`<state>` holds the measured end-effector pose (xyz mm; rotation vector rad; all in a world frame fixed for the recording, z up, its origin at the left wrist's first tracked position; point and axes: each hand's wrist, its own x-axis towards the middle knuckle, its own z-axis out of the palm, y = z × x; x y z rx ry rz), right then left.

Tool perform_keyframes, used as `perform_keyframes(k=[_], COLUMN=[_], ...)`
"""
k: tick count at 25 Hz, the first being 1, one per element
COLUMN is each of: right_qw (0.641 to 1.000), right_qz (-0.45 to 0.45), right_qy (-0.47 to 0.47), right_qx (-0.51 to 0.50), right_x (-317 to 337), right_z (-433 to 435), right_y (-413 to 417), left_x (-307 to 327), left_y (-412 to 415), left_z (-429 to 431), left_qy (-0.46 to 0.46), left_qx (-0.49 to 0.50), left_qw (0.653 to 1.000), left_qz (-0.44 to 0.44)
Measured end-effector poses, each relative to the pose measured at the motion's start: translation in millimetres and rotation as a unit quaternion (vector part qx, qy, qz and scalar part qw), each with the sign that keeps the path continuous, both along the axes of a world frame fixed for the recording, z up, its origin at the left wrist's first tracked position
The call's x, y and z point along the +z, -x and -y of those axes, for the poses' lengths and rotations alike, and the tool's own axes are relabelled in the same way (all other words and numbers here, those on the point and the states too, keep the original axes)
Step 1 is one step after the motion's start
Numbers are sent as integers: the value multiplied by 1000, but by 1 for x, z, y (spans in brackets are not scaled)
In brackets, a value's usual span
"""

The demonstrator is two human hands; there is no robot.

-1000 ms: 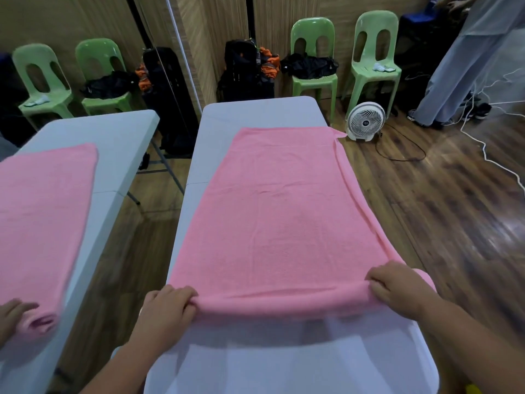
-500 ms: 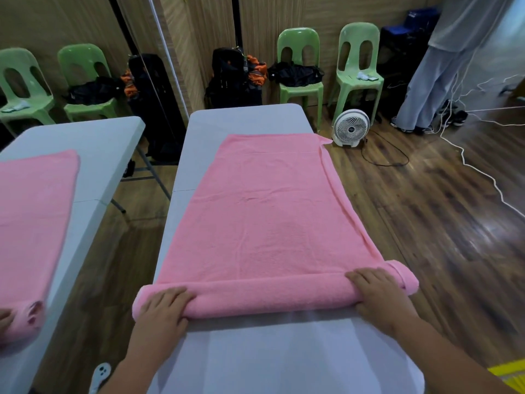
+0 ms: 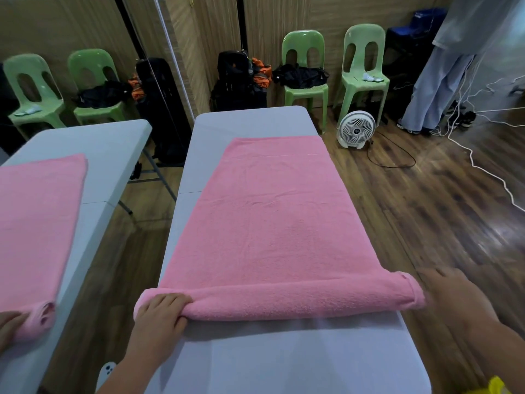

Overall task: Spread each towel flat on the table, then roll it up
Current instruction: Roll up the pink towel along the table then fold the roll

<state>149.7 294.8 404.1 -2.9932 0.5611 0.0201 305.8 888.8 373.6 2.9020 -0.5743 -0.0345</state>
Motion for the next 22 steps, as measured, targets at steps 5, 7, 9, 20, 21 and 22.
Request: perform_keyframes(k=[5,7,9,20,21,22], right_qw=[979,981,981,985,978,971], right_qz=[-37,-49,-73,-1,35,43], right_qy=[-39,-44,-34,-6,-2,-4], right_qx=[197,182,176,170,206,236], right_x=[-19,-29,-20,4,2,-5], right_z=[-83,-85,-85,-77,-88,-98], right_y=[-23,-22,-20,-37,-30,-22], left_x=[5,10,9,28,23,16], left_y=[5,12,23,1,8,16], left_z=[0,-5,-16,7,7,5], left_qy=[1,-10,-17,-20,-28,-41], left_qx=[-1,-4,-21,-21,-45,-72], left_qw=[1000,1000,999,999,998,996], left_qz=[-12,-18,-20,35,39,26])
